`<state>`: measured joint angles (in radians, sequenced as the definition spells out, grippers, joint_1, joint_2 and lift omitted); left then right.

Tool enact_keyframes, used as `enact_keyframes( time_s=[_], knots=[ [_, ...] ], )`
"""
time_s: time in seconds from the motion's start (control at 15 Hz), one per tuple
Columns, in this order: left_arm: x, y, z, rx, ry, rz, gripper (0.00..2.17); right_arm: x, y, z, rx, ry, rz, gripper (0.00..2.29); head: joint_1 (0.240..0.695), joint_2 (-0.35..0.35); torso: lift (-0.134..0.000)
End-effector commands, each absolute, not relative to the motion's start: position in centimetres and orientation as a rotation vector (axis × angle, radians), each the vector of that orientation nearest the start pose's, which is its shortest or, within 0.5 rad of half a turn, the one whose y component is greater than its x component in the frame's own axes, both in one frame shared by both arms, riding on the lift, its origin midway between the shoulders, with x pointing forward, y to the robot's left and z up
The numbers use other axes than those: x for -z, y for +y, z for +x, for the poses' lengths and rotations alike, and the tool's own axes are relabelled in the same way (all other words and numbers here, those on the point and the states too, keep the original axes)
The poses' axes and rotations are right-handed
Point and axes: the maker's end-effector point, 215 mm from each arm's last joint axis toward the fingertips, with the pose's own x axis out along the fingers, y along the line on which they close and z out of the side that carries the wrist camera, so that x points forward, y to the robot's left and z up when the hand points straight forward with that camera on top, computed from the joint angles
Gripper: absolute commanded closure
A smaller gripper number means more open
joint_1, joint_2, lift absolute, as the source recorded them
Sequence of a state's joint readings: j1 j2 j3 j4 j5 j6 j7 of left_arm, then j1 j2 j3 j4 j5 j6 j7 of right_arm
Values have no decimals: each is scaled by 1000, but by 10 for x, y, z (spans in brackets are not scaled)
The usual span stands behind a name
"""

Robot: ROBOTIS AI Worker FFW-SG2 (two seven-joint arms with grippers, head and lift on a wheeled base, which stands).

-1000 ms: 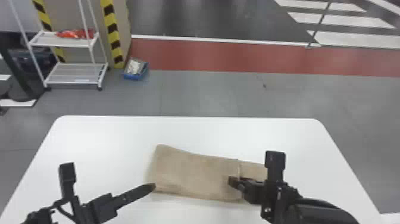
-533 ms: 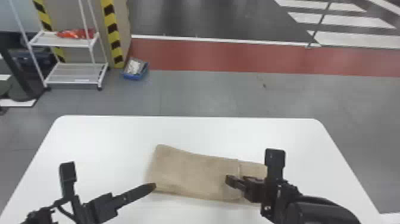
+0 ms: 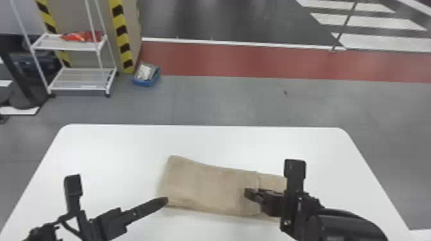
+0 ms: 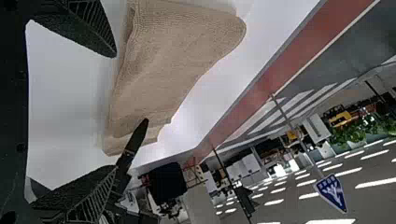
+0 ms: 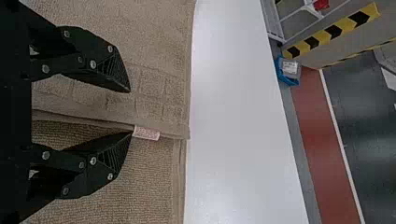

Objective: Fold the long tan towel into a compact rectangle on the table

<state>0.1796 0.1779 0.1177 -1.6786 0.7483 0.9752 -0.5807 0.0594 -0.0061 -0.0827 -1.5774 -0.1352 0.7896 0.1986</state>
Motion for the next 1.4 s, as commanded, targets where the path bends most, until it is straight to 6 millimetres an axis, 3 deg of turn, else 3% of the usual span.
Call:
enact_keyframes(
  time_s=[0.0, 0.13, 0.27, 0.73, 1.07, 1.33],
  knots=[
    [485, 114, 398, 691, 790, -837, 29, 574, -196, 475, -164, 827, 252, 674, 695, -111, 0],
    [486, 114, 397, 690, 792, -837, 29, 575, -195, 473, -167, 829, 258, 718, 695, -112, 0],
    [487, 115, 394, 688, 793, -839, 29, 576, -194, 471, -173, 831, 263, 944, 695, -110, 0],
    [482, 114, 386, 698, 797, -834, 29, 561, -188, 463, -195, 807, 274, 1001, 695, -100, 0],
    [481, 115, 383, 699, 796, -835, 29, 520, -176, 461, -230, 718, 311, 1004, 695, -98, 0],
    [480, 134, 386, 671, 778, -845, 29, 482, -191, 464, -219, 661, 348, 1004, 695, -84, 0]
  ],
)
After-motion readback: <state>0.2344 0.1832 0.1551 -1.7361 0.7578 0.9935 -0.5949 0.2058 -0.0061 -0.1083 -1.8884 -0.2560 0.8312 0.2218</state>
